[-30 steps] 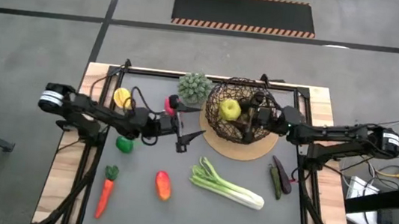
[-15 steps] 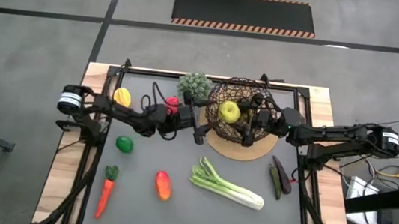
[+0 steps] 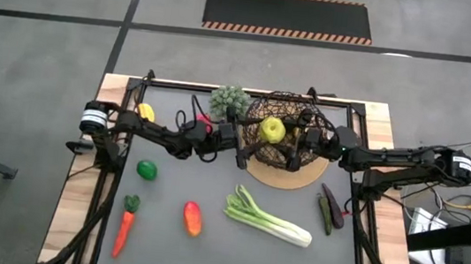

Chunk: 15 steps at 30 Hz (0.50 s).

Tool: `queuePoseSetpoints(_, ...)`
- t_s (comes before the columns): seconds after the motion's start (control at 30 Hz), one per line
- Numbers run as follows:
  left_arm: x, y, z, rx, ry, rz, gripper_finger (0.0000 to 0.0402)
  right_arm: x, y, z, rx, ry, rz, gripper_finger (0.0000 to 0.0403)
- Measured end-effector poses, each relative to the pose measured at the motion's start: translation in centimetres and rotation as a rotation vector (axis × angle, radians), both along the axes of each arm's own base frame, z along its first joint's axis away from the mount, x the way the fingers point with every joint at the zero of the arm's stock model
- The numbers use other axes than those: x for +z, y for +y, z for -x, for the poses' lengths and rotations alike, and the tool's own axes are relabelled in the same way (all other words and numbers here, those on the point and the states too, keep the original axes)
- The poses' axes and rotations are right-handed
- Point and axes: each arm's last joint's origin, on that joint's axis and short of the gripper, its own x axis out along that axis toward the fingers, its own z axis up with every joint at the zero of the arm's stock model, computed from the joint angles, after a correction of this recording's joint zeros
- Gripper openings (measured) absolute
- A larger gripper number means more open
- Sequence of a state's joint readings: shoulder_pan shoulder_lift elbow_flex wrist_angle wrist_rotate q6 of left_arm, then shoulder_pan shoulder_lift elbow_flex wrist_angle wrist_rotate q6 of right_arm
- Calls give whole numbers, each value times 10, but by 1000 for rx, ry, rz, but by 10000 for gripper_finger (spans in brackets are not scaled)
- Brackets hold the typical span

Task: Build produce basket
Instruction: Adjust the green apple in the black wire basket

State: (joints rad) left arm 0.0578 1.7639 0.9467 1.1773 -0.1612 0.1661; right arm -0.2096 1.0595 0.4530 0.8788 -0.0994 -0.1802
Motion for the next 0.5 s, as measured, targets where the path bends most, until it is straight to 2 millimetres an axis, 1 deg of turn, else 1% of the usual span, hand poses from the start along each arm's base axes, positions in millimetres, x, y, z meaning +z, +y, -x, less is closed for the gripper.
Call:
queuePoseSetpoints(0.17, 0, 0, 1, -3, 5, -1, 273, -1, 0, 0, 3, 7, -1, 289)
queuePoseSetpoints(0.23, 0, 0, 1, -3, 6, 1, 261, -1, 0, 0, 4, 7, -5, 297)
queuePoseSetpoints(0.3, 0, 0, 1, -3, 9, 2, 253, -1, 0, 0, 6, 9, -20, 312)
queuePoseSetpoints(0.43, -2, 0, 0, -9, 21, 1, 248, -3, 0, -1, 11, 19, -45, 352)
queuePoseSetpoints(0.5, -3, -1, 0, -18, 27, -1, 247, -3, 0, -1, 17, 22, -53, 361)
